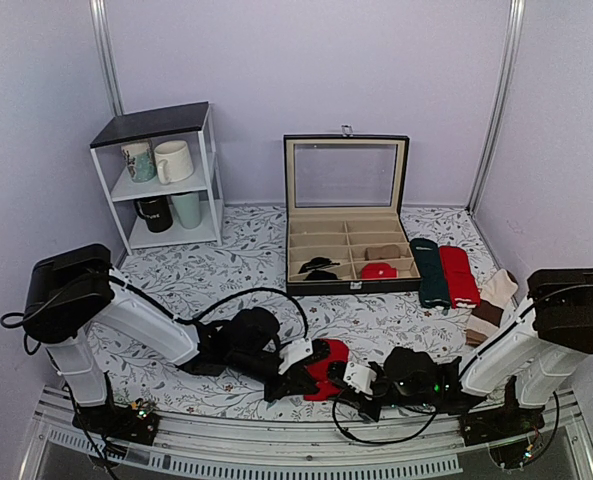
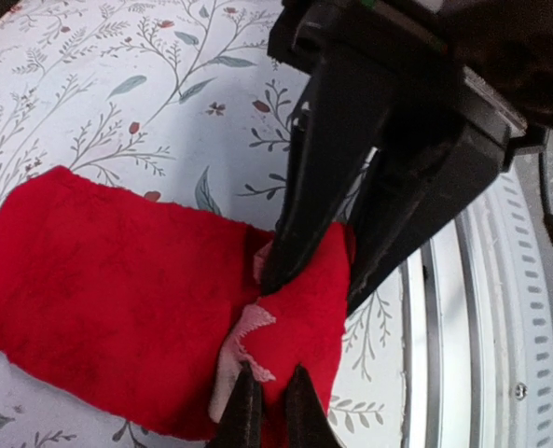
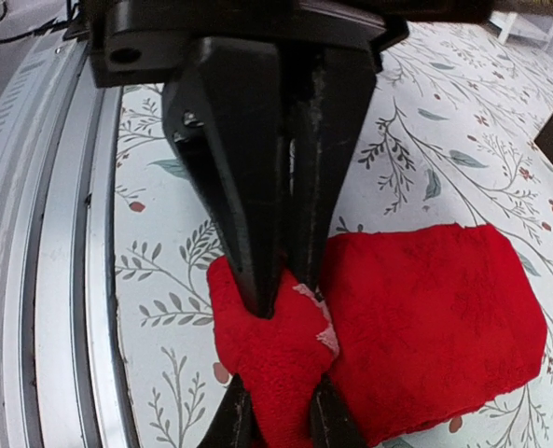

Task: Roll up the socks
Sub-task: Roll the sock at the center of the board.

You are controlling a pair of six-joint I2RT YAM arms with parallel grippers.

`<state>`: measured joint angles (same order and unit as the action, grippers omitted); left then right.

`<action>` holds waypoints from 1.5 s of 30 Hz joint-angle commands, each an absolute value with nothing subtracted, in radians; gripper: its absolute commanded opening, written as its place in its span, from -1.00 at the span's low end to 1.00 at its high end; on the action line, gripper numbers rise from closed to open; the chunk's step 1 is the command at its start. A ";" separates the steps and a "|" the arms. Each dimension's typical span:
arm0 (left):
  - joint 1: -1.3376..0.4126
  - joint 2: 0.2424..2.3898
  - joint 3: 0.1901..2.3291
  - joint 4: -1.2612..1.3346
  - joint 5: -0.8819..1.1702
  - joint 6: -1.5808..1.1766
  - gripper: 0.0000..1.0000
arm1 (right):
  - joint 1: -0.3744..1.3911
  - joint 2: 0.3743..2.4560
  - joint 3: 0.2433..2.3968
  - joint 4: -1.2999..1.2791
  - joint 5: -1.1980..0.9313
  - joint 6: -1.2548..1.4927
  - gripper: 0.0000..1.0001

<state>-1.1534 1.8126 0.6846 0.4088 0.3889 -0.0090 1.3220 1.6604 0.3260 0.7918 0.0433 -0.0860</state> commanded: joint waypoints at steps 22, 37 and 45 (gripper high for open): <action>-1.229 1.541 0.496 0.527 0.232 0.264 -0.27 | 1.213 1.916 0.300 0.686 -0.352 0.485 -0.84; -1.257 1.632 0.494 0.506 0.197 0.254 -0.26 | 1.173 2.024 0.270 0.807 -0.482 0.614 -0.84; -1.290 1.523 0.434 0.543 0.194 0.216 -0.01 | 1.153 2.064 0.282 0.781 -0.482 0.621 -0.84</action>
